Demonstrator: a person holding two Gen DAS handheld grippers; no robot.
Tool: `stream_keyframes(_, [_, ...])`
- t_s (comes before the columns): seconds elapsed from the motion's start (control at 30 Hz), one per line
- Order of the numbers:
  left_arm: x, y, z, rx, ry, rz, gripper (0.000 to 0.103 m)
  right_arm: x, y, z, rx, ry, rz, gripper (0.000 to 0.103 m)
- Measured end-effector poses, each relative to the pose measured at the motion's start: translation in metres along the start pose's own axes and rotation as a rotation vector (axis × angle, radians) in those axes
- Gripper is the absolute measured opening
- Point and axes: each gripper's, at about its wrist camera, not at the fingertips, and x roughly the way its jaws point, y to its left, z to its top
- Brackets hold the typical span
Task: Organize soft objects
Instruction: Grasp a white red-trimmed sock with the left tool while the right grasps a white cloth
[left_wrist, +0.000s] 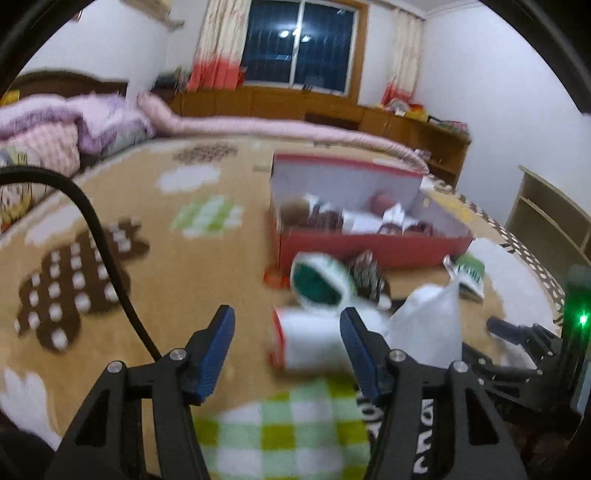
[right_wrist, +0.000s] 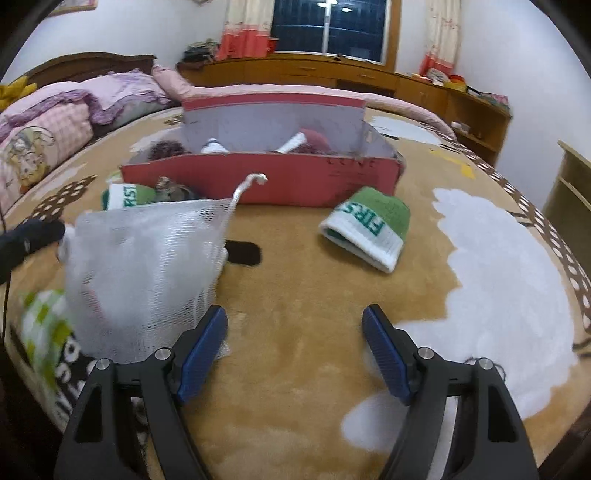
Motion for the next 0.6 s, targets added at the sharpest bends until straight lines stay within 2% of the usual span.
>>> stream_keyframes(0.1, [0.016, 0.004, 0.004, -0.001, 0.056, -0.041, 0.068, -0.003, -0.008, 0.005, 0.042, 0.001, 0.027, 0.078])
stream_keyframes(0.23, [0.054, 0.007, -0.002, -0.037, 0.229, -0.128, 0.068, -0.003, -0.028, 0.01, 0.135, 0.013, 0.033, 0.078])
stream_keyframes(0.27, [0.056, 0.006, -0.005, -0.046, 0.248, -0.14, 0.068, -0.004, -0.034, 0.012, 0.161, 0.015, 0.039, 0.078])
stream_keyframes(0.33, [0.056, 0.007, -0.008, -0.071, 0.253, -0.17, 0.056, -0.006, -0.046, 0.015, 0.201, 0.008, 0.034, 0.078])
stream_keyframes(0.37, [0.056, 0.008, -0.008, -0.087, 0.264, -0.202, 0.033, -0.008, -0.054, 0.017, 0.221, -0.005, 0.025, 0.078])
stream_keyframes(0.4, [0.056, 0.01, -0.008, -0.108, 0.279, -0.229, 0.021, -0.009, -0.06, 0.019, 0.24, -0.016, 0.016, 0.078])
stream_keyframes(0.5, [0.051, 0.008, -0.01, -0.097, 0.275, -0.228, 0.013, -0.011, -0.078, 0.02, 0.317, -0.033, 0.013, 0.078])
stream_keyframes(0.6, [0.041, 0.006, -0.009, -0.094, 0.246, -0.234, 0.012, -0.008, -0.079, 0.021, 0.344, -0.021, 0.089, 0.078])
